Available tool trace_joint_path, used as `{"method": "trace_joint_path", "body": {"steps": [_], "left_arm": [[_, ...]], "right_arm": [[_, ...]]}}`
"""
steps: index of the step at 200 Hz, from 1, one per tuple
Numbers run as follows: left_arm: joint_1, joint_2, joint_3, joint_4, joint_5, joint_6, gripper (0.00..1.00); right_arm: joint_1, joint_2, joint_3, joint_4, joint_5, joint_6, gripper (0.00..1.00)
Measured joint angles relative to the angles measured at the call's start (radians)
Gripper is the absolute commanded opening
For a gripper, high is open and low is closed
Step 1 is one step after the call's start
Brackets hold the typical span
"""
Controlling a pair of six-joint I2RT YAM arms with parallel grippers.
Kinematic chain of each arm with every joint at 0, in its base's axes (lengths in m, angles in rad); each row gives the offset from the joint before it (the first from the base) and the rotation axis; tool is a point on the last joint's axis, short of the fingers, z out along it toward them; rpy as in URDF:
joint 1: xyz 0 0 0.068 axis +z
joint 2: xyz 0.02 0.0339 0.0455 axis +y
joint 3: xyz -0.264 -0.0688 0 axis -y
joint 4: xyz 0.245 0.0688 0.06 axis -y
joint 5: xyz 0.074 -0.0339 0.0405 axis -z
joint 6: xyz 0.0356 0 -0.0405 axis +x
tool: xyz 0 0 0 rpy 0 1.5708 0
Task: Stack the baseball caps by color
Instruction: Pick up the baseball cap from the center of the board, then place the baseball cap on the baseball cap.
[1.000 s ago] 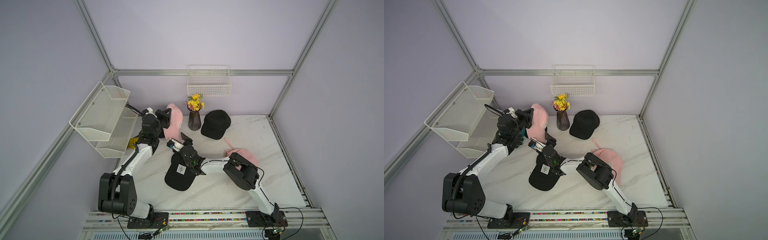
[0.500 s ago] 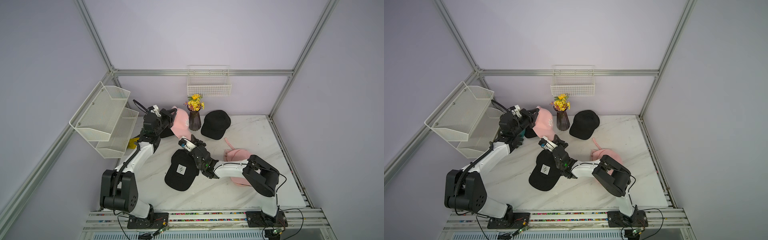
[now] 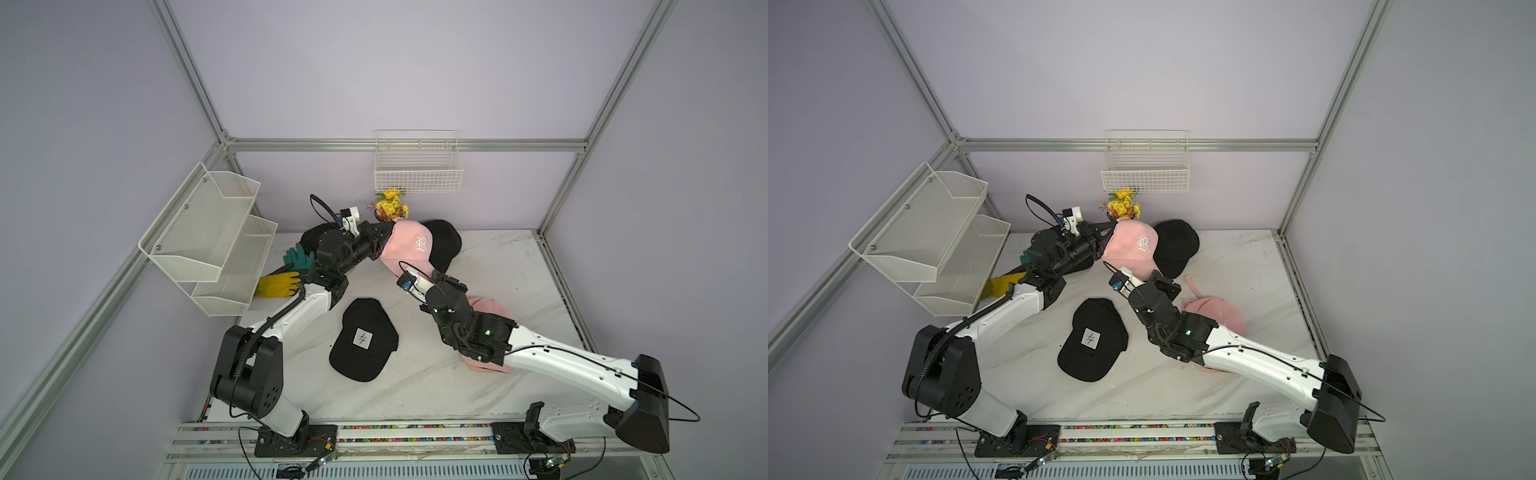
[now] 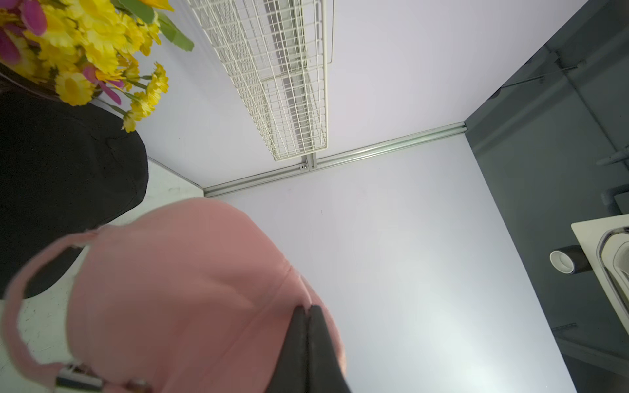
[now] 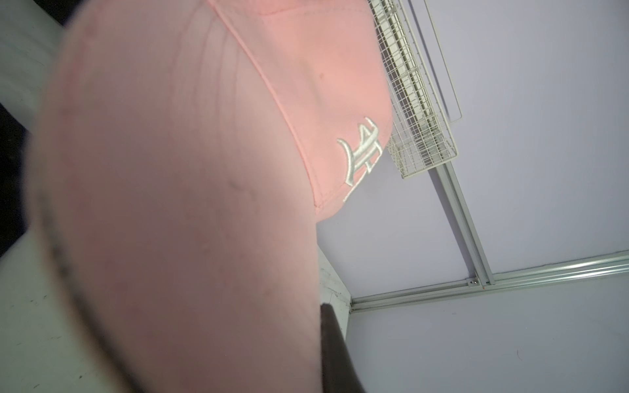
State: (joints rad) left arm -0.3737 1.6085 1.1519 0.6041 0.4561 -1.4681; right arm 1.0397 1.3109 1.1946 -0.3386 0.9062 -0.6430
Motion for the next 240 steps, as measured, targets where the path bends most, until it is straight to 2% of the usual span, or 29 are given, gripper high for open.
{"method": "trace_joint_path", "body": {"steps": [23, 45, 104, 132, 156, 187, 240], "left_arm": [[-0.058, 0.08, 0.002, 0.055, 0.007, -0.032, 0.0], [-0.132, 0.155, 0.027, 0.069, 0.005, -0.041, 0.0], [-0.237, 0.272, 0.072, 0.111, 0.022, -0.035, 0.0], [-0.259, 0.324, 0.145, 0.127, 0.051, -0.021, 0.0], [-0.265, 0.394, 0.231, 0.136, 0.074, -0.006, 0.0], [-0.274, 0.455, 0.258, 0.129, 0.085, 0.014, 0.0], [-0.277, 0.551, 0.318, 0.112, 0.099, 0.075, 0.0]], "right_arm": [[0.033, -0.014, 0.126, -0.296, 0.056, 0.096, 0.0], [0.039, -0.027, 0.145, -0.528, 0.096, 0.147, 0.0], [0.049, -0.149, 0.138, -0.918, 0.111, 0.194, 0.0], [0.035, -0.192, 0.103, -0.976, 0.115, 0.206, 0.0], [-0.045, -0.215, 0.051, -0.969, 0.09, 0.207, 0.0], [-0.166, -0.256, -0.051, -0.885, 0.019, 0.126, 0.0], [-0.284, -0.26, -0.119, -0.76, -0.055, -0.032, 0.0]]}}
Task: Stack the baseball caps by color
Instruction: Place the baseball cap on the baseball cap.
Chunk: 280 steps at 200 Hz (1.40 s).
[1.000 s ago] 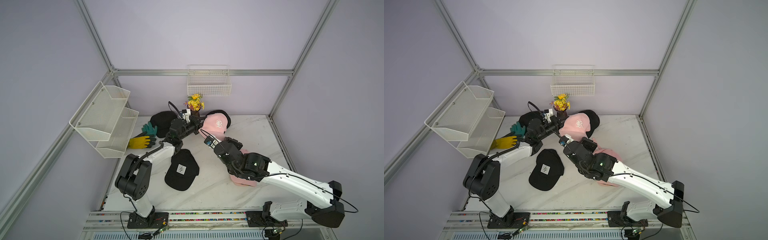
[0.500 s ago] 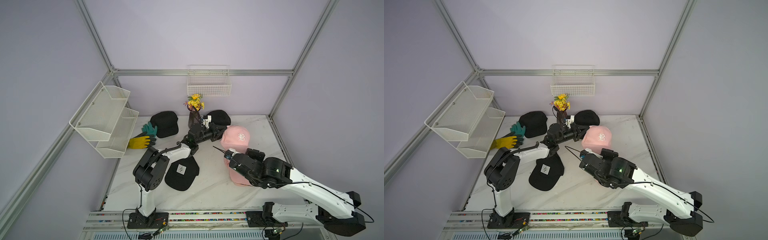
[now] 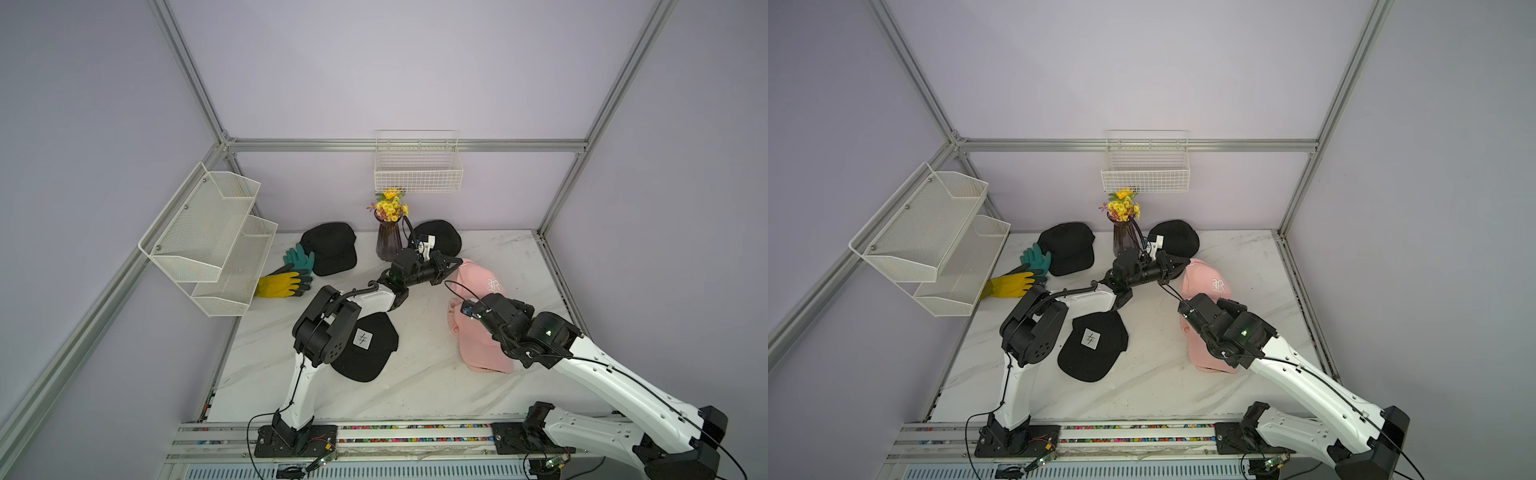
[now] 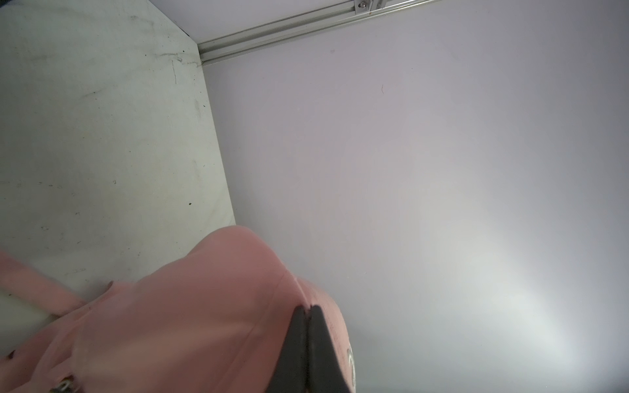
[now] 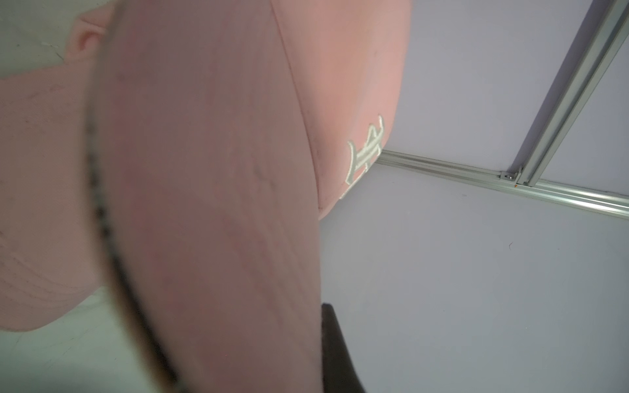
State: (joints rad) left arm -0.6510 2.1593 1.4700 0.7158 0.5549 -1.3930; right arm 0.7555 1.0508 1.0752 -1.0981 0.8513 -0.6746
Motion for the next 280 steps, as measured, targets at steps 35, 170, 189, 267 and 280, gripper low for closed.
{"method": "trace_joint_path", "body": {"steps": [35, 170, 189, 267, 280], "left_arm": [[-0.018, 0.081, 0.095, 0.006, 0.016, 0.01, 0.0], [-0.079, 0.203, 0.074, 0.078, 0.055, 0.052, 0.0], [-0.081, 0.203, 0.043, 0.078, 0.033, 0.055, 0.22], [-0.063, 0.175, -0.029, 0.121, -0.024, 0.107, 0.89], [-0.063, 0.153, -0.049, 0.114, -0.029, 0.136, 0.93]], "right_arm": [[-0.02, -0.016, -0.021, 0.035, 0.004, -0.067, 0.0], [-0.03, -0.022, -0.037, -0.156, -0.124, 0.011, 0.29], [-0.024, -0.018, 0.006, -0.234, -0.232, 0.034, 0.51], [-0.022, 0.016, 0.203, -0.366, -0.466, 0.175, 0.97], [-0.022, 0.018, 0.253, -0.325, -0.451, 0.246, 0.97]]}}
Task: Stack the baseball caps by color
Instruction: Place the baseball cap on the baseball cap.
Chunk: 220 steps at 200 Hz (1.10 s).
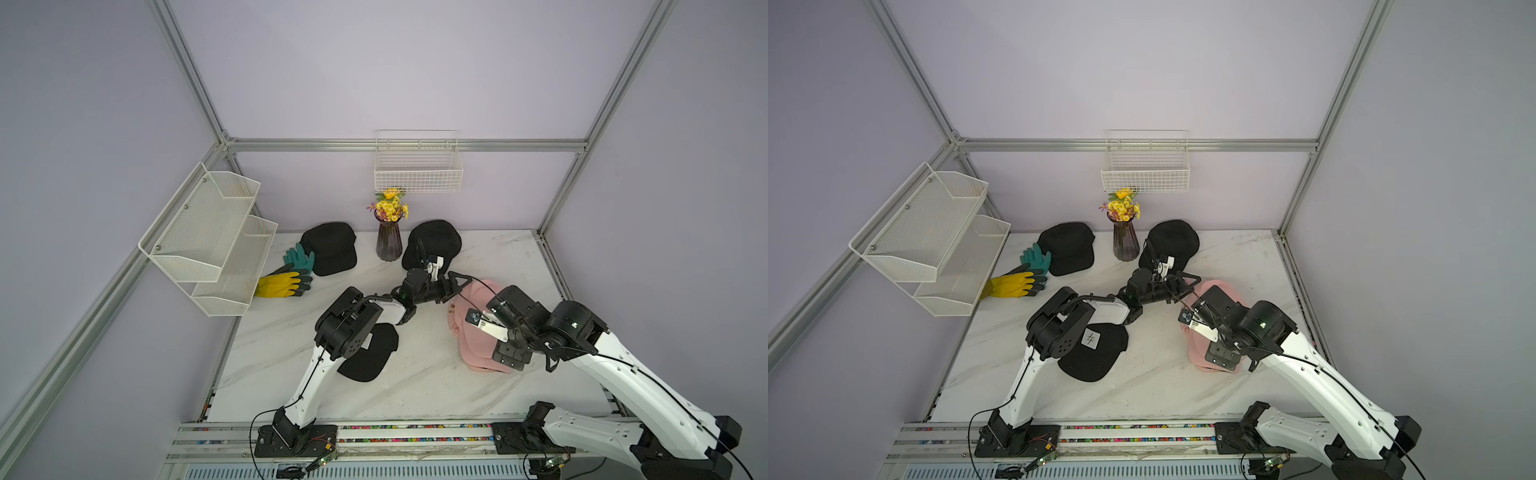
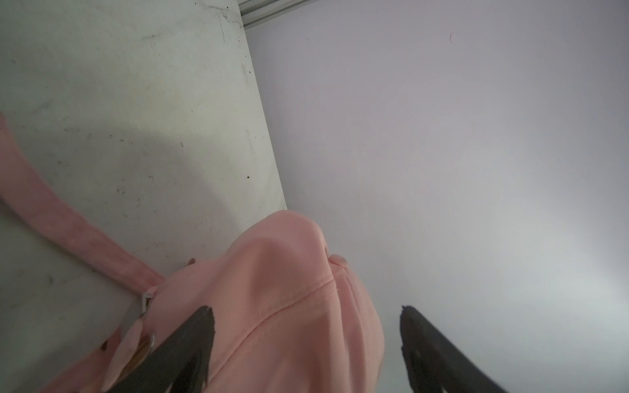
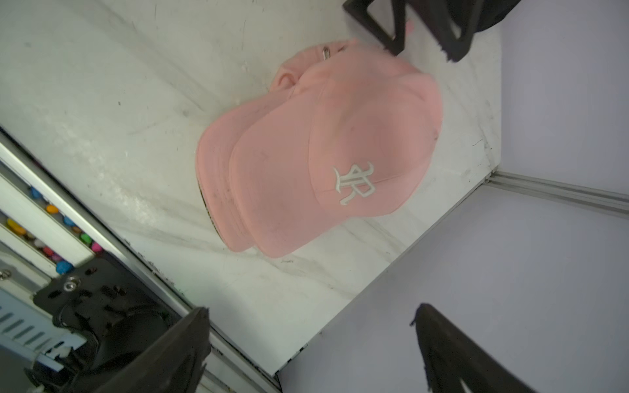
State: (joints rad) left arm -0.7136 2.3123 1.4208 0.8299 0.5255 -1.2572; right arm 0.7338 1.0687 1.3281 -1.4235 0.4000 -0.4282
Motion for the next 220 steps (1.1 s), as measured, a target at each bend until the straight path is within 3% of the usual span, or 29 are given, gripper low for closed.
{"method": "trace_joint_path", "body": {"steps": [16, 38, 63, 83, 101, 152, 220], "left_arm": [[0.0, -0.052, -0.028, -0.038, -0.011, 0.064, 0.94], [-0.001, -0.162, -0.073, -0.111, -0.044, 0.183, 0.95], [-0.006, -0.307, -0.135, -0.183, -0.108, 0.314, 0.97], [-0.016, -0.399, -0.174, -0.253, -0.173, 0.404, 1.0], [-0.04, -0.431, -0.176, -0.326, -0.233, 0.471, 1.0], [-0.126, -0.423, -0.253, -0.387, -0.306, 0.517, 1.0], [-0.151, -0.341, -0.533, -0.093, -0.291, 0.375, 1.0]], "right_arm": [[-0.04, 0.05, 0.084, 0.029, 0.024, 0.121, 0.97], [-0.216, 0.145, 0.186, 0.123, -0.023, 0.281, 0.97], [-0.542, 0.224, 0.17, 0.251, -0.219, 0.455, 0.97], [-0.816, 0.256, 0.069, 0.372, -0.428, 0.612, 0.97], [-0.953, 0.292, -0.034, 0.45, -0.528, 0.733, 0.97], [-1.019, 0.269, -0.317, 0.597, -0.691, 0.897, 0.98], [-1.012, 0.041, -0.592, 0.647, -0.858, 0.997, 0.97]]}}
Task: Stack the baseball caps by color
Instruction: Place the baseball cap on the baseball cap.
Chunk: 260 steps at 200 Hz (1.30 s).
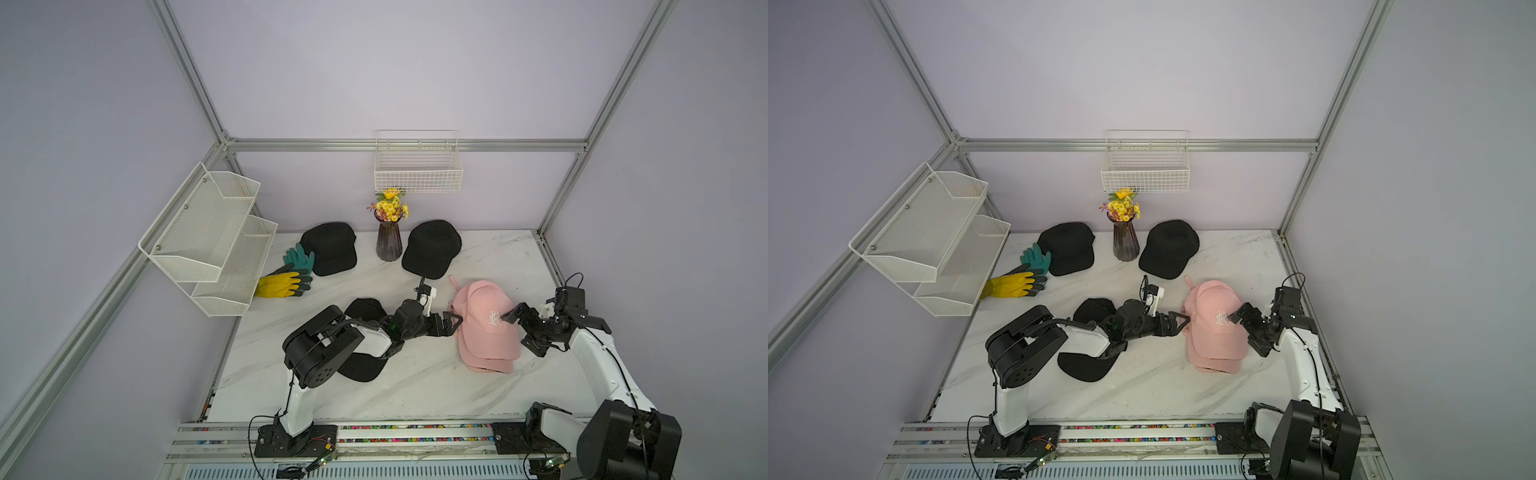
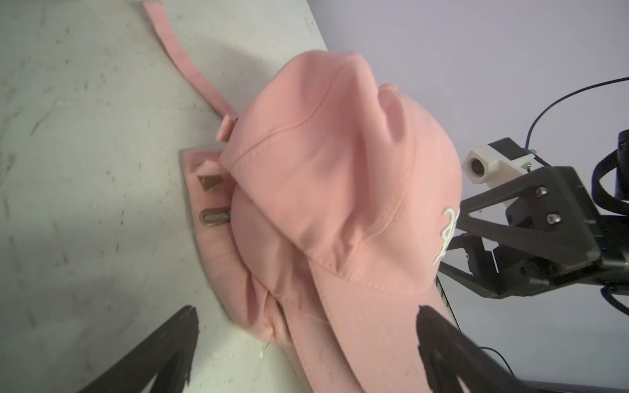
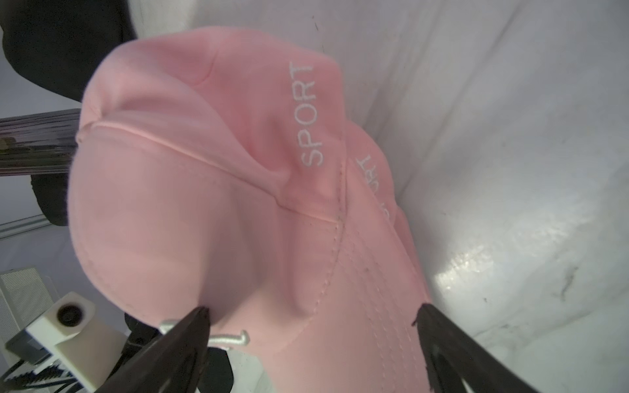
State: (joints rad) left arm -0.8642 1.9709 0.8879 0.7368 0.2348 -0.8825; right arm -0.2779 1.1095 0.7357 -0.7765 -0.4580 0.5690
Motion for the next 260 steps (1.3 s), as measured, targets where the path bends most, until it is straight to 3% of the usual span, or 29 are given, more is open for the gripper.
{"method": "trace_joint_path", "body": {"steps": [27, 70, 97, 121, 192, 260], "left_arm": [[-0.054, 0.0, -0.062, 0.07, -0.019, -0.058, 0.96], [-0.148, 0.025, -0.118, 0.236, -0.055, -0.161, 0.43], [-0.167, 0.117, -0.134, 0.383, -0.08, -0.244, 0.21], [-0.166, 0.159, -0.146, 0.438, -0.1, -0.288, 0.18], [-0.193, 0.206, -0.111, 0.497, -0.119, -0.337, 0.13], [-0.203, 0.215, -0.102, 0.508, -0.14, -0.348, 0.15]], "right_arm": [[0.011, -0.041, -0.008, -0.017, 0.006, 0.026, 0.97], [0.013, -0.072, -0.021, -0.027, 0.026, 0.047, 0.97], [0.013, -0.105, -0.024, -0.034, 0.06, 0.047, 0.97], [0.015, -0.096, -0.024, -0.033, 0.056, 0.044, 0.93], [0.066, -0.093, -0.079, -0.023, 0.053, 0.064, 0.92], [0.164, -0.097, -0.089, -0.019, 0.169, 0.108, 0.95]]}}
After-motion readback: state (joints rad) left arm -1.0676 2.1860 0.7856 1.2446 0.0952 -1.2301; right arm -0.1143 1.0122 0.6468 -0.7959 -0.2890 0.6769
